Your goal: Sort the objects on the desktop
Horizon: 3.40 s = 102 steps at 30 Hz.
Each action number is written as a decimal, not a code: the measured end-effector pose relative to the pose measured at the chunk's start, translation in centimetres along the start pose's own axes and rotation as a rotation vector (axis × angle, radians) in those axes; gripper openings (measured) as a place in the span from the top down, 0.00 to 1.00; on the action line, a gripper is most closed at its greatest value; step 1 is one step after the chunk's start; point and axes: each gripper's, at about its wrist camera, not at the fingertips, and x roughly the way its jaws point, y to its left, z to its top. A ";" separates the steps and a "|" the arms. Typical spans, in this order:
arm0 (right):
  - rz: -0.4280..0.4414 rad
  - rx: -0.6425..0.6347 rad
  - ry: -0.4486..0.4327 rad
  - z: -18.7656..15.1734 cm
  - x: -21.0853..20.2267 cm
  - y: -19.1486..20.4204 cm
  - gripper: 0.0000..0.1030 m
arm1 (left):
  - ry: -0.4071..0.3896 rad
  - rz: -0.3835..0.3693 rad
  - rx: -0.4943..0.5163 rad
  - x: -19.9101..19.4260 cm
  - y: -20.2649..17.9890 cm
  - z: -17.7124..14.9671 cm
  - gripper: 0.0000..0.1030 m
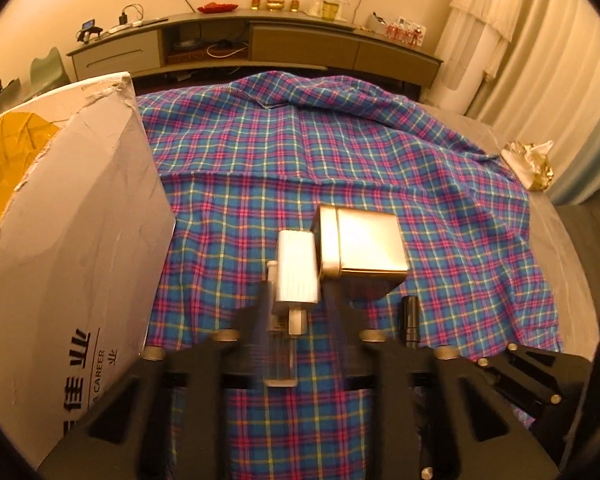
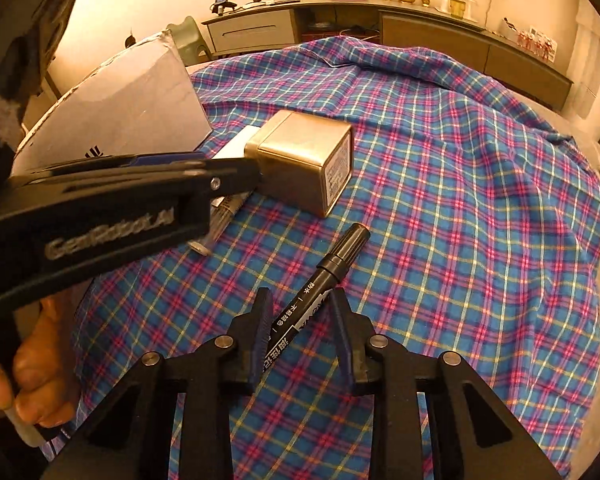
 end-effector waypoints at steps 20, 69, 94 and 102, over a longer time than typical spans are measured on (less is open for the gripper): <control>0.111 0.071 -0.058 0.1 -4.0 -1.3 0.86 | -0.004 -0.011 -0.028 -4.4 1.2 -1.9 0.79; 0.111 0.031 -0.233 0.6 -13.1 8.6 0.86 | -0.221 -0.131 -0.063 -18.1 9.3 -4.5 0.79; 0.084 -0.135 -0.285 5.5 -16.2 17.7 0.86 | -0.290 -0.117 -0.182 -20.7 16.6 -4.5 0.79; 0.075 -0.193 -0.288 6.9 -15.8 20.6 0.86 | -0.295 -0.105 -0.221 -21.0 18.7 -4.5 0.79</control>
